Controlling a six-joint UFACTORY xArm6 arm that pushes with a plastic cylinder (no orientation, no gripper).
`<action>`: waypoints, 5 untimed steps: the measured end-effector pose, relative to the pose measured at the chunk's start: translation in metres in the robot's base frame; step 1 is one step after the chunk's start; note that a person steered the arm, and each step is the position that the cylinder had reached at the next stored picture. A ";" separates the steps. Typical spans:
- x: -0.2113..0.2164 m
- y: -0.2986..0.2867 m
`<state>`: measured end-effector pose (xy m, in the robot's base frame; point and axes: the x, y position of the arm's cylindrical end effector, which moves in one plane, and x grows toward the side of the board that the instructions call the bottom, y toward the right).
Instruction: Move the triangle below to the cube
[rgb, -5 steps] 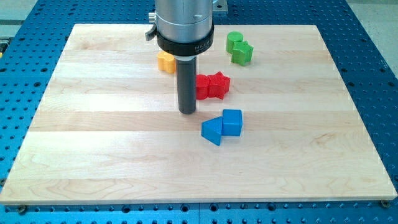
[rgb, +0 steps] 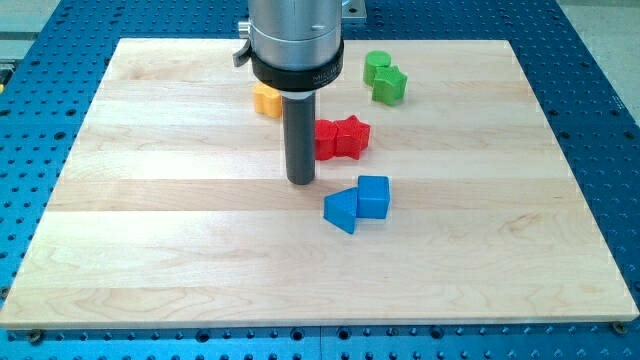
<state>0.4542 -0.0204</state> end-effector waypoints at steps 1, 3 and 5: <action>0.011 0.000; 0.051 0.040; -0.034 0.098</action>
<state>0.4207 0.0774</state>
